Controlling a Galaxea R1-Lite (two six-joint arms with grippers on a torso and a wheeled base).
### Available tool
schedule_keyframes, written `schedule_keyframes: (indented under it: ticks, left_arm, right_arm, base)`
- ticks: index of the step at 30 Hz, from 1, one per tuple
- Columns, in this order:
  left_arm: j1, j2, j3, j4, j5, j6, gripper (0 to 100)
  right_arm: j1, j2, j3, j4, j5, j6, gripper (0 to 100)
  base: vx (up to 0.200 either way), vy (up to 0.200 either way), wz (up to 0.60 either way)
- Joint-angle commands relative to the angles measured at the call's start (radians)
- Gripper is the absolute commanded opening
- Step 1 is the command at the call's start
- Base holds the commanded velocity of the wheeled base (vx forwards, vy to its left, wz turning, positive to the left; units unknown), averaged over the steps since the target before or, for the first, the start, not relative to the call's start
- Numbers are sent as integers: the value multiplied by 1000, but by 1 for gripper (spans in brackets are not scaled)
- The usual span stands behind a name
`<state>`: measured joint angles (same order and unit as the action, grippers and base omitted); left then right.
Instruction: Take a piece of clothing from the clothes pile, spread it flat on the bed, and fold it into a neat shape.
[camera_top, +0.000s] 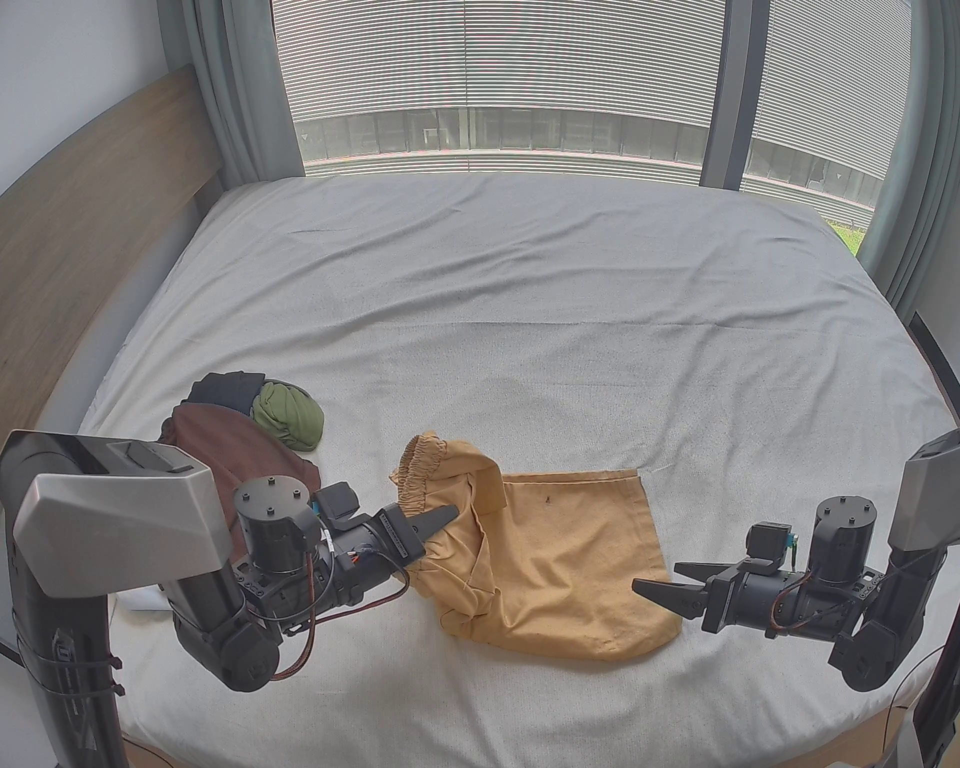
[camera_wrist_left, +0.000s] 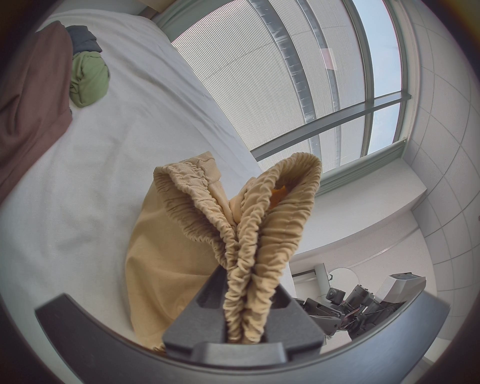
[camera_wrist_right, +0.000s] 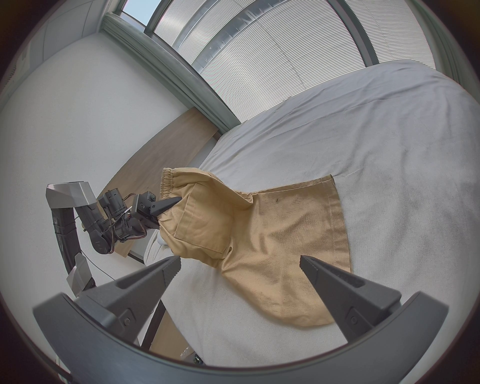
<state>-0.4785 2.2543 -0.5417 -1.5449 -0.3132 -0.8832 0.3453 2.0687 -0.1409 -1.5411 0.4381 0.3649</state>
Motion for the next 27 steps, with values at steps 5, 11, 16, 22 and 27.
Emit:
schedule_keyframes:
  ticks: [5,11,16,22,27]
  left_arm:
    - [-42,2,-70,3,-3,-17,0]
    - [-75,41,-107,2,-1,-22,0]
    - [-92,68,-147,0,3,-25,0]
    - [-141,73,-173,2,6,-54,0]
    - [-175,108,-204,2,11,-54,0]
  right_arm:
    - [-16,-1,-5,-1,2,0,100]
    - [-29,-4,-13,-1,4,0,100]
    - [-54,-7,-28,-1,4,2,100]
    - [-72,-7,-43,-1,5,2,100]
    - [-85,-9,-54,-1,4,3,100]
  base:
    - [0,0,0]
    - [0,0,0]
    - [0,0,0]
    - [0,0,0]
    - [0,0,0]
